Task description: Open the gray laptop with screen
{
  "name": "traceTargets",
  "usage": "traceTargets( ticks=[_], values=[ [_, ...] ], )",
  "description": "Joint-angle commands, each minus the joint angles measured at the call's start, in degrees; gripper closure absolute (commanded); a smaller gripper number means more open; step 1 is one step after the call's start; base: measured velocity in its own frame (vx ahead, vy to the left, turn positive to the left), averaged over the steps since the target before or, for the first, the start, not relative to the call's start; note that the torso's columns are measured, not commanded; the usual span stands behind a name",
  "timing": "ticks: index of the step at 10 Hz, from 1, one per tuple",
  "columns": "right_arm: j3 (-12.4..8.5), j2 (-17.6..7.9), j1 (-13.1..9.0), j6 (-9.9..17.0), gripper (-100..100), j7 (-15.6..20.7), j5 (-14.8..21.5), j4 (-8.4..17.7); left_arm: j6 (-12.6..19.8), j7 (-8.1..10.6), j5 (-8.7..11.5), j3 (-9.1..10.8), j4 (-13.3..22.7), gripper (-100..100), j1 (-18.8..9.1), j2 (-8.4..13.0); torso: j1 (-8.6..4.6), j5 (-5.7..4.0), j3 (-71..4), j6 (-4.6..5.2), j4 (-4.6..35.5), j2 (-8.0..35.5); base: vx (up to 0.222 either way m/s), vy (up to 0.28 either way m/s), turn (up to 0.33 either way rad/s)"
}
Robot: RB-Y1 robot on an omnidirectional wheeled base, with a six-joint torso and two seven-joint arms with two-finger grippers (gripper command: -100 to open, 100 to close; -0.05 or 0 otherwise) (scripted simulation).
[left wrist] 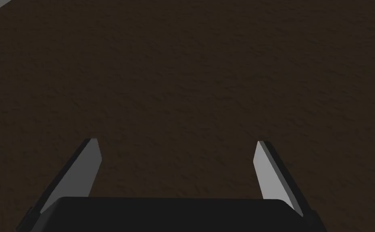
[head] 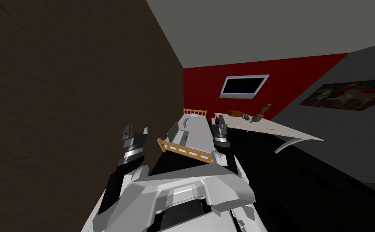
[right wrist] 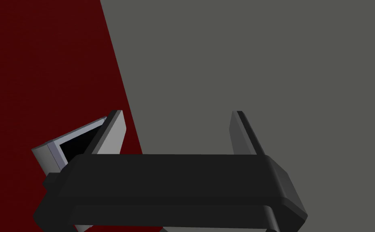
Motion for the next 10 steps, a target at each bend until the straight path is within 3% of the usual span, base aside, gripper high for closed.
traceTargets(
  ticks=[1,9,10],
  values=[
    [0.0,0.0,0.0,0.0,0,0.0,0.0,0.0,0.0,0.0,0.0,0.0,0.0,0,0.0,0.0,0.0,0.0,-4.67,0.0,2.35,2.32,0.0,0.0,0.0],
    [0.0,0.0,0.0,-0.01,0,0.0,0.0,-0.02,-0.01,0.0,0.0,0.0,-0.02,0,0.0,0.0,0.0,0.0,-70.73,0.0,35.37,35.39,0.0,0.0,0.0],
    [0.0,0.0,0.0,-0.01,0,0.0,0.0,-0.02,0.14,0.1,0.05,-0.14,0.51,-100,-0.24,2.28,0.0,0.0,-79.19,0.0,39.6,39.62,0.016,0.007,-0.02]
  ],
)
